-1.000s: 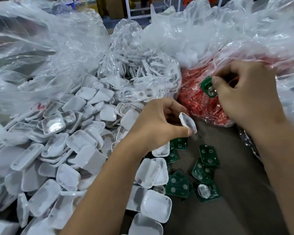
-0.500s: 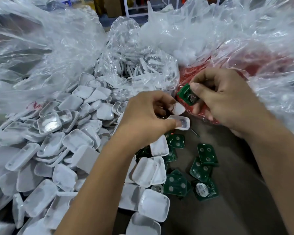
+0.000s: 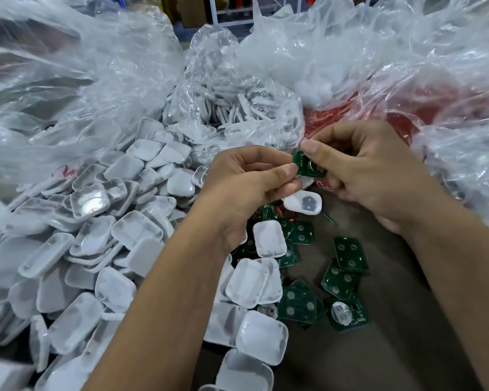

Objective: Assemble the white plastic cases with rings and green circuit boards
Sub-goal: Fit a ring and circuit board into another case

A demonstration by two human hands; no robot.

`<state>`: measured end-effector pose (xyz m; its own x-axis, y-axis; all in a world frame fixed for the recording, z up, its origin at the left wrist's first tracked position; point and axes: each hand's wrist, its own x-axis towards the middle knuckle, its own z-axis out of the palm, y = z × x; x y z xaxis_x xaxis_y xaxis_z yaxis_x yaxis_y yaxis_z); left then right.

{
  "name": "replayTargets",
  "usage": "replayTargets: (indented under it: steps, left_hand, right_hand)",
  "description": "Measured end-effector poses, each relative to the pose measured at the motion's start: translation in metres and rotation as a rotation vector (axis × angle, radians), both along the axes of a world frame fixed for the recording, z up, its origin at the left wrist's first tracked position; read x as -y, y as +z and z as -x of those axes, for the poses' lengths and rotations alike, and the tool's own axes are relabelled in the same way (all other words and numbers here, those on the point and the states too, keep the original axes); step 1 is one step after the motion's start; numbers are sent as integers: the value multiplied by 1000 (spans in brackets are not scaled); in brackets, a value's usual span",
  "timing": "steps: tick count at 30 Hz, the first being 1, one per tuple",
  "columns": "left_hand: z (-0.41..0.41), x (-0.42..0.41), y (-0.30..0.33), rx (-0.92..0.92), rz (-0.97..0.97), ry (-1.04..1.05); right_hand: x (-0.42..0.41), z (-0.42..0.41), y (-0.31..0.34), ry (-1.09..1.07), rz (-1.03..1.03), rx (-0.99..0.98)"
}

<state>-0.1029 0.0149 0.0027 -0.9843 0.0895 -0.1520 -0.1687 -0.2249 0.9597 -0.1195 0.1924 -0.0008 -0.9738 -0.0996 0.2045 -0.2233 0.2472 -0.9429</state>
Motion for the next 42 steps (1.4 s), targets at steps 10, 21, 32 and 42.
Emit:
replayTargets:
  steps: [10,21,32,42]
  left_hand:
    - [2,-2,0,114,-194,-19]
    - [3,-7,-4,-21,34,65]
    - [5,-10,-14,-206,292,85]
    - [3,-17,-12,-201,42,83]
  right_hand:
    - [0,4,-3,114,274,224]
    - [7,2,-5,92,300,240]
    - [17,-4,-3,48,310,187]
    - [25,-8,-2,78,415,173]
